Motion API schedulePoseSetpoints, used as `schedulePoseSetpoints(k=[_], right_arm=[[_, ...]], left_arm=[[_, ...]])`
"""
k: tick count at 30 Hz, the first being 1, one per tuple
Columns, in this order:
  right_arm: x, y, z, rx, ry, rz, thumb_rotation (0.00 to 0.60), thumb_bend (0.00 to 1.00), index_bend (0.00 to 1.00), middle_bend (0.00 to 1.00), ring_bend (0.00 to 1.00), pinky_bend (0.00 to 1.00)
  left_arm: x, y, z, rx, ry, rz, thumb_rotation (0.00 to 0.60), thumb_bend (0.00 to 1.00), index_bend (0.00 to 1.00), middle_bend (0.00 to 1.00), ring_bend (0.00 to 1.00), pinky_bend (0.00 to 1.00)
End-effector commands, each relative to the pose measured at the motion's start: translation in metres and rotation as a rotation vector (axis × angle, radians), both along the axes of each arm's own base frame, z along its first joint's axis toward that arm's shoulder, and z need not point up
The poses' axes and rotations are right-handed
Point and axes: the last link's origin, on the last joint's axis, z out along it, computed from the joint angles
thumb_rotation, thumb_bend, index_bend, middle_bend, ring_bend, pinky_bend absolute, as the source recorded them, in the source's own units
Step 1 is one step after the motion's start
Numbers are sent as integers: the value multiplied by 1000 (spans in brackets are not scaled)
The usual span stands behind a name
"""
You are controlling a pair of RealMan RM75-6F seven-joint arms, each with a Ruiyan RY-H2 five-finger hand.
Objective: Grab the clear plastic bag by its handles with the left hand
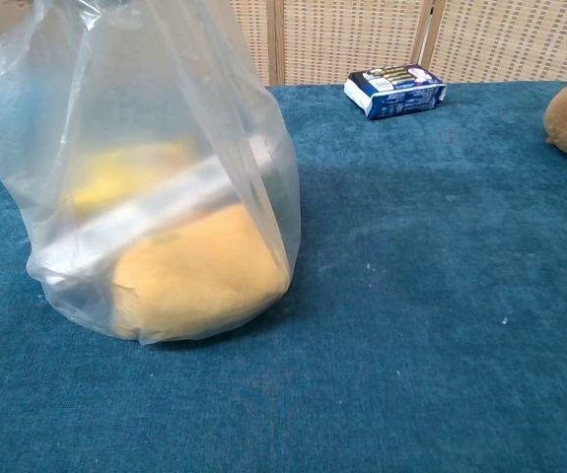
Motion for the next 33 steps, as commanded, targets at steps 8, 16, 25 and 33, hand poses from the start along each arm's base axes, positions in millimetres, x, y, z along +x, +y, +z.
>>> schedulePoseSetpoints(k=[8, 16, 25, 33], right_arm=[[1, 0, 0, 0, -1, 1, 408, 281, 372, 373, 278, 201], [1, 1, 0, -2, -4, 3, 408, 281, 372, 373, 278, 201], [0, 2, -1, 0, -8, 2, 406, 281, 372, 373, 278, 201], [0, 0, -4, 7, -14, 2, 406, 281, 372, 373, 278, 200]], left_arm=[[7, 0, 19, 25, -44, -5, 465, 787, 536, 655, 679, 755], [15, -2, 30, 27, -84, 4, 489, 781, 555, 664, 687, 764], [30, -2, 52, 56, -116, -26, 500, 763, 555, 664, 687, 764], [44, 2, 60, 65, -130, -45, 499, 753, 555, 664, 687, 764]])
